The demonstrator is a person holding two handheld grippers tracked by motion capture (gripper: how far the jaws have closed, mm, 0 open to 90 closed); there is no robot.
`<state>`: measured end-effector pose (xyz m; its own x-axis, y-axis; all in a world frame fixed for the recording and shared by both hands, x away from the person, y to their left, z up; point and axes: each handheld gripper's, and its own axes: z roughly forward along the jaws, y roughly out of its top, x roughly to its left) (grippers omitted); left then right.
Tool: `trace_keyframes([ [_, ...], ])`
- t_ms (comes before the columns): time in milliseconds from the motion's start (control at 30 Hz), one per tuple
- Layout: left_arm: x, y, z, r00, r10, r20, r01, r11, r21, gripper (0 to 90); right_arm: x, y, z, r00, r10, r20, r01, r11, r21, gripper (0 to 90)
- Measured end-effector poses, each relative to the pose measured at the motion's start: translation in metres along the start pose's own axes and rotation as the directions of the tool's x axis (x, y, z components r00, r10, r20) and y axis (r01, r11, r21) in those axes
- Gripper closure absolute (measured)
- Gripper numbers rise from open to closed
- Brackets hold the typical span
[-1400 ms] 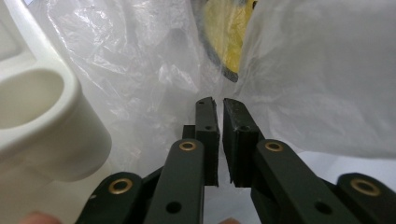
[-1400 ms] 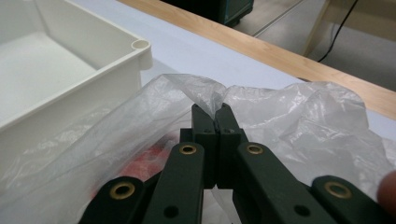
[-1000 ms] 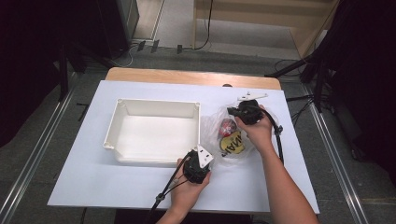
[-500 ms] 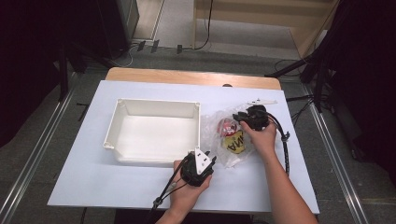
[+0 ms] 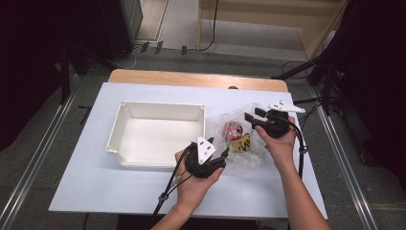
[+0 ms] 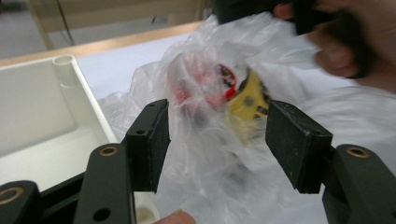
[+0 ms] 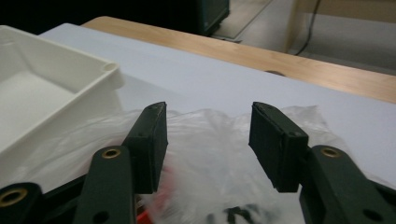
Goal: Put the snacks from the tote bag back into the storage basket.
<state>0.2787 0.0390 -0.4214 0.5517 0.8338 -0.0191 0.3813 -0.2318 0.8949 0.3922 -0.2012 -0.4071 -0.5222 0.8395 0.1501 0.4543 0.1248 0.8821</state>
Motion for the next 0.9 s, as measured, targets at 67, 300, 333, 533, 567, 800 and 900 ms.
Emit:
trace_keyframes([
  [67, 0.001, 0.002, 0.009, 0.9996, 0.000, -0.027, 0.001, 0.9998, 0.021, 45.3, 0.002, 0.000, -0.004, 0.9979, -0.007, -0.064, 0.008, 1.000, 0.017, 42.3],
  [300, 0.008, 0.001, 0.023, 0.9992, -0.033, -0.024, 0.035, 0.9957, 0.086, 73.2, 0.013, -0.015, -0.009, 0.9926, -0.079, -0.092, 0.087, 0.993, 0.085, 35.8],
  [333, 0.008, 0.001, 0.022, 0.9991, -0.037, -0.022, 0.039, 0.9955, 0.086, 77.7, 0.012, -0.017, -0.009, 0.9933, -0.073, -0.089, 0.081, 0.993, 0.090, 38.0],
  [533, 0.008, 0.002, 0.018, 0.9999, -0.007, -0.014, 0.008, 0.9971, 0.075, 90.0, 0.005, -0.022, -0.003, 0.9957, -0.069, -0.062, 0.074, 0.994, 0.084, 83.2],
  [567, 0.009, 0.001, 0.019, 0.9999, -0.009, -0.010, 0.009, 0.9968, 0.079, 90.0, 0.005, -0.022, -0.001, 0.9947, -0.086, -0.057, 0.091, 0.992, 0.089, 87.9],
  [800, 0.006, -0.004, 0.016, 1.0000, 0.009, -0.002, -0.009, 0.9967, 0.081, 90.0, 0.011, -0.016, 0.019, 0.9883, -0.134, -0.073, 0.141, 0.984, 0.109, 90.0],
  [900, 0.003, -0.005, 0.012, 0.9992, 0.038, -0.009, -0.038, 0.9966, 0.073, 90.0, 0.015, -0.009, 0.023, 0.9863, -0.131, -0.101, 0.140, 0.986, 0.087, 90.0],
])
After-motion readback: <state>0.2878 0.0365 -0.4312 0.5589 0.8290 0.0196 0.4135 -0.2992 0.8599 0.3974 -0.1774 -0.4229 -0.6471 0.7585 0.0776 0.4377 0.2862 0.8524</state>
